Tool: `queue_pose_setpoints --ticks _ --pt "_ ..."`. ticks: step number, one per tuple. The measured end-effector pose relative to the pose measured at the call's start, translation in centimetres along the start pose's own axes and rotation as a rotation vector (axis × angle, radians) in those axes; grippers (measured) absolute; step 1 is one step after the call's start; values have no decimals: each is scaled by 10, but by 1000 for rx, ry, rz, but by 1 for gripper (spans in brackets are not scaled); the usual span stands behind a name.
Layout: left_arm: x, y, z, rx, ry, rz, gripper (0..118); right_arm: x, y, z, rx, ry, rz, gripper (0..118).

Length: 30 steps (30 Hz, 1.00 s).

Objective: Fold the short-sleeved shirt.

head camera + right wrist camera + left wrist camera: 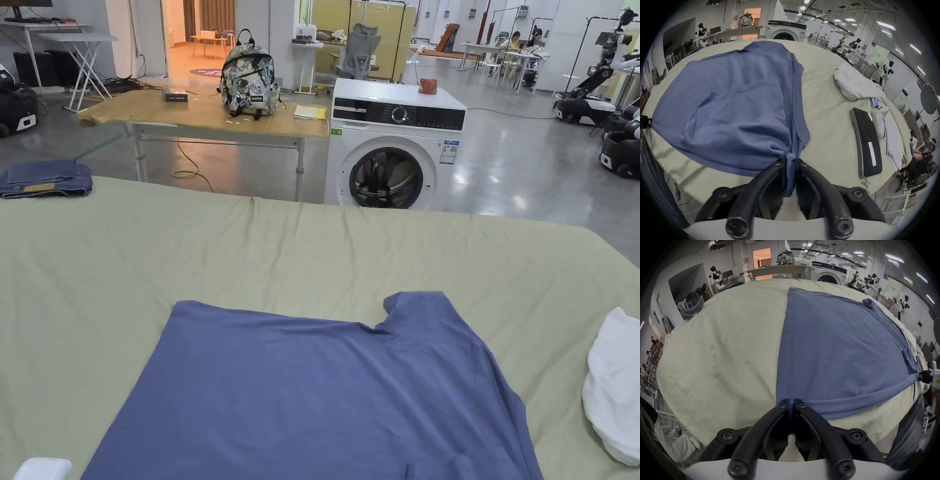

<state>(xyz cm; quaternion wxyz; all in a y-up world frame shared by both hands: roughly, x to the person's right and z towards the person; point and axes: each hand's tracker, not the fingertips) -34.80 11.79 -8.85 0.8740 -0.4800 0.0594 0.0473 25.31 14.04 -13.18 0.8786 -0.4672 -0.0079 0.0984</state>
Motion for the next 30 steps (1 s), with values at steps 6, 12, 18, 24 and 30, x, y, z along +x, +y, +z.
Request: queue_pose_setpoints --ticks 6,12,18,24,30 --pt "3 28 25 94 -27 70 53 8 27 31 46 0 -45 72" --pt "33 72 48 246 -36 44 54 -11 65 64 234 35 -62 72" --pt "70 101 64 523 -37 -34 54 -44 94 76 545 100 -205 59" --pt "103 110 80 734 36 -113 22 -80 115 83 746 86 -210 0" --pt "115 104 103 839 41 -75 0 -92 115 92 856 100 -212 0"
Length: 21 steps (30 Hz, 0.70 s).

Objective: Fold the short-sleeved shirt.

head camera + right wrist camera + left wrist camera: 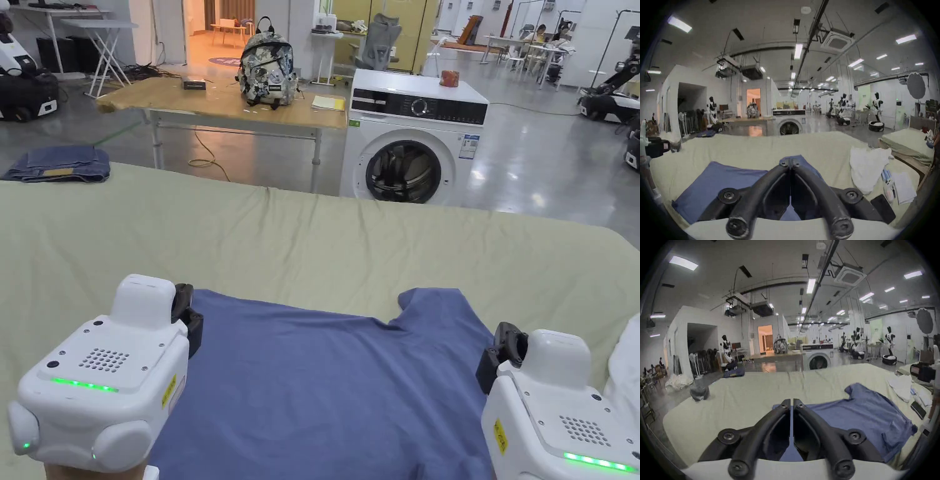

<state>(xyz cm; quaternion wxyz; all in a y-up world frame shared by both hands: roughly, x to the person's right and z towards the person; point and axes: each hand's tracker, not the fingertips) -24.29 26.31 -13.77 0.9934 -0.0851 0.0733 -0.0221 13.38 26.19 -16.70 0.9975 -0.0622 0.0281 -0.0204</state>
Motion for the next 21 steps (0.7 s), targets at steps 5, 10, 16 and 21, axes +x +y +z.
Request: queue_pose_setpoints --ticks 5,10,16,21 --pt "-15 -2 11 -1 27 36 0 -4 -1 4 23 5 18 0" --pt "-48 -19 13 -234 12 62 0 -6 -5 4 14 22 26 0" --pt "-99 -68 3 -627 -46 131 0 -12 -14 0 -32 38 57 0" --pt "-123 -106 2 -868 -64 192 13 -14 -23 -3 -73 40 75 0"
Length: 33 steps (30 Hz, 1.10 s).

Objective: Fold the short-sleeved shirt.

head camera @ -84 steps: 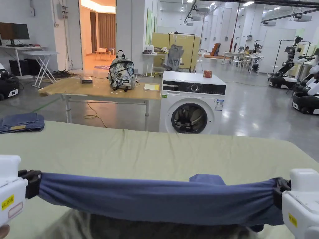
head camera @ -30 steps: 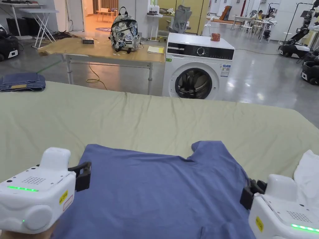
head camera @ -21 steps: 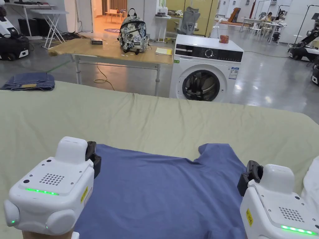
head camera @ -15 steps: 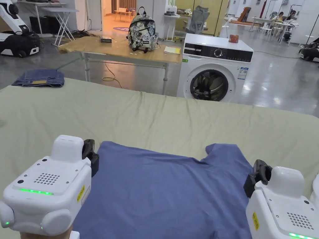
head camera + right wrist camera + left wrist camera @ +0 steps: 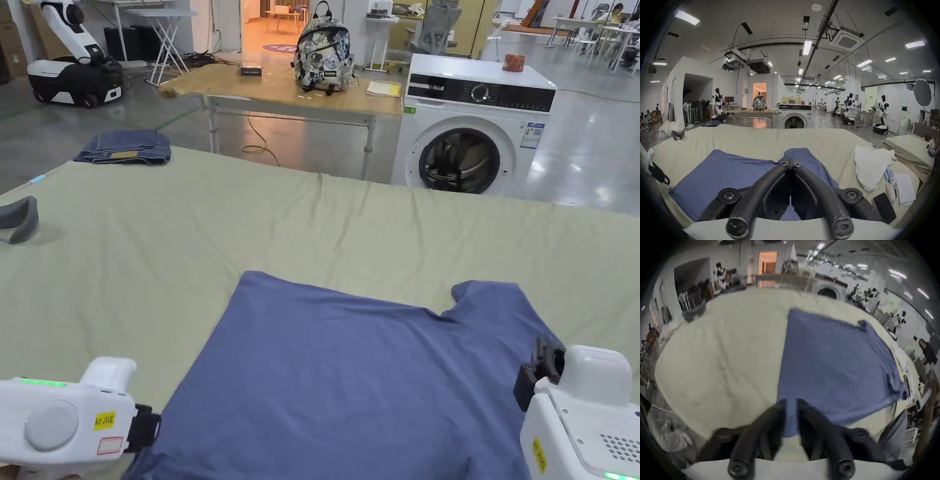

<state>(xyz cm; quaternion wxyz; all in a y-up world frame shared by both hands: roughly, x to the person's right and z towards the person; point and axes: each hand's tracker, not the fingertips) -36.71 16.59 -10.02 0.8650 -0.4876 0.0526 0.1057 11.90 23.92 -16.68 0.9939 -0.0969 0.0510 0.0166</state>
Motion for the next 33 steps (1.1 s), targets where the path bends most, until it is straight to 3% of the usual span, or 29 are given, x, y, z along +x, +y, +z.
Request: queue_pose_setpoints --ticks 1,2,3,6,8,10,11,12,13,14,21,22,24,28,33 --pt "-4 -3 -7 -33 12 6 40 1 -2 0 -7 -2 0 0" --pt "-8 -8 -14 -47 21 31 59 1 -3 -1 -15 -1 1 0" --pt "-12 -11 -20 -57 31 60 67 1 -4 -1 -23 -3 4 0" --pt "-13 -17 -34 -64 37 88 67 3 -8 0 -38 -9 10 0" --pt "0 -24 -39 -87 84 27 67 6 -11 -1 -53 -16 14 0" --pt "13 -23 -38 -83 136 -22 61 10 -13 0 -68 -21 15 0" --pt "19 -23 -37 -73 149 -40 51 13 -15 1 -74 -22 13 0" --pt "24 -23 -36 -66 148 -69 36 15 -15 2 -82 -25 13 0" --pt "28 -23 -37 -62 124 -83 13 19 -16 3 -92 -28 12 0" --pt "29 -23 -37 -63 107 -72 4 22 -16 5 -102 -31 8 0" --pt "31 -24 -36 -53 111 -90 2 63 -18 13 -341 -15 17 2" --pt "31 -25 -36 -50 110 -89 2 71 -21 14 -382 -16 26 10" --pt "30 -25 -34 -49 105 -90 2 86 -30 17 -464 -8 26 13" --pt "26 -27 -33 -42 88 -74 2 112 -61 20 -642 -19 27 63" --pt "26 -28 -32 -40 83 -67 2 131 -110 18 -811 -57 16 64"
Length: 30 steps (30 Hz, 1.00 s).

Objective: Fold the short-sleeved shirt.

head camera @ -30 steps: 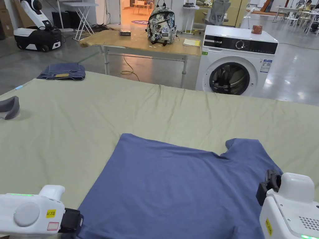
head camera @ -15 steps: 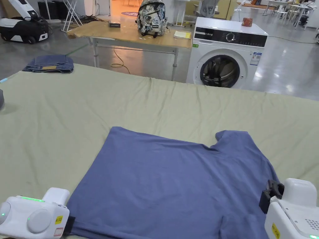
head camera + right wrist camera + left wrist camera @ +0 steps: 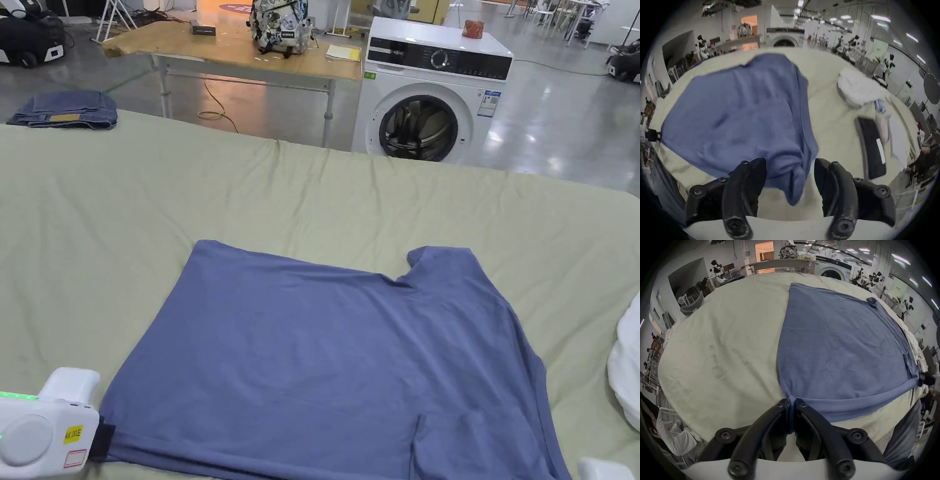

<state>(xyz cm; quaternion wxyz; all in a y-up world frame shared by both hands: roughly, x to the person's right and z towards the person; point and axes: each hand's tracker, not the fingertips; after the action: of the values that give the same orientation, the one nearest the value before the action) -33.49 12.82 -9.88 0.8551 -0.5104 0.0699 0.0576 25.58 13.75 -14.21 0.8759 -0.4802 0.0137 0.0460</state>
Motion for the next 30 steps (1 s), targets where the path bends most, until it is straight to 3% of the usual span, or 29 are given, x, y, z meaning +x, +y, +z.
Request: queue_pose_setpoints --ticks 2,4,5,6,7,8,10,21,30 --pt "4 -1 4 0 4 -5 2 2 -10 -13 -62 25 -11 63" --pt "5 -2 5 0 5 -5 2 0 -16 -9 24 24 -12 54" --pt "4 -1 4 0 3 -4 2 0 -12 -8 12 30 -11 41" --pt "2 0 3 1 2 -2 2 0 -10 -6 11 49 -13 16" --pt "2 0 4 3 1 -2 2 0 -8 -5 15 103 -28 8" --pt "2 0 6 7 1 -2 2 -1 -7 -4 10 130 -46 8" --pt "3 0 11 21 0 -5 2 -8 -4 1 27 66 15 8" --pt "4 55 53 220 -60 21 2 -10 58 57 235 88 -35 8" --pt "4 152 25 275 -83 26 2 -7 152 15 282 86 -123 8"
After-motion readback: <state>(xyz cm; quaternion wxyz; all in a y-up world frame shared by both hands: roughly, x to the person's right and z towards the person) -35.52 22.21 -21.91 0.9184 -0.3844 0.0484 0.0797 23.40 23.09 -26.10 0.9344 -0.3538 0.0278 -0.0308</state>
